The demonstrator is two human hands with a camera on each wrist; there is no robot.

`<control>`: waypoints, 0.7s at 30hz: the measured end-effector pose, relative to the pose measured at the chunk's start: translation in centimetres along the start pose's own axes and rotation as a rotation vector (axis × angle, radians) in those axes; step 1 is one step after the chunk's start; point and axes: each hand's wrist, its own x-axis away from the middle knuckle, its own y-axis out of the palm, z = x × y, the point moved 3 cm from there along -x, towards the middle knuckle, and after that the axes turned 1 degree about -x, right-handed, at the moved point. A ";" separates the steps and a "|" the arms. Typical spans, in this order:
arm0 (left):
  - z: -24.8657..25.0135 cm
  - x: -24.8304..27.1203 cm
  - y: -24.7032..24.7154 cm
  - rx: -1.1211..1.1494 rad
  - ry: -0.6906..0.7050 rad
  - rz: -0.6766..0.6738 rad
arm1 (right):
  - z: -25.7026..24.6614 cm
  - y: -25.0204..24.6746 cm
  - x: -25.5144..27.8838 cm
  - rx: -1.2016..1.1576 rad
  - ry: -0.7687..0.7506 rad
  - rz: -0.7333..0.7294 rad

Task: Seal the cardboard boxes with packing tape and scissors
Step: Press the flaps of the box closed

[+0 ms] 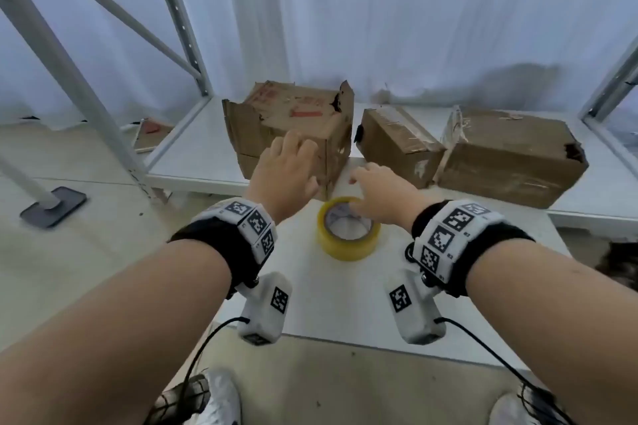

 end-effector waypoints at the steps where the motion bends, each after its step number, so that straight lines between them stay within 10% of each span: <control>1: -0.4 -0.1 0.7 0.009 -0.011 0.036 | -0.1 0.8 -0.4 -0.002 0.008 -0.051; 6: -0.7 -1.8 2.4 -0.057 -0.129 -0.024 | 0.2 3.6 -2.5 0.049 0.020 -0.206; 21: -0.2 -2.9 2.5 0.012 -0.156 -0.068 | 7.9 1.8 3.0 0.091 0.363 -0.079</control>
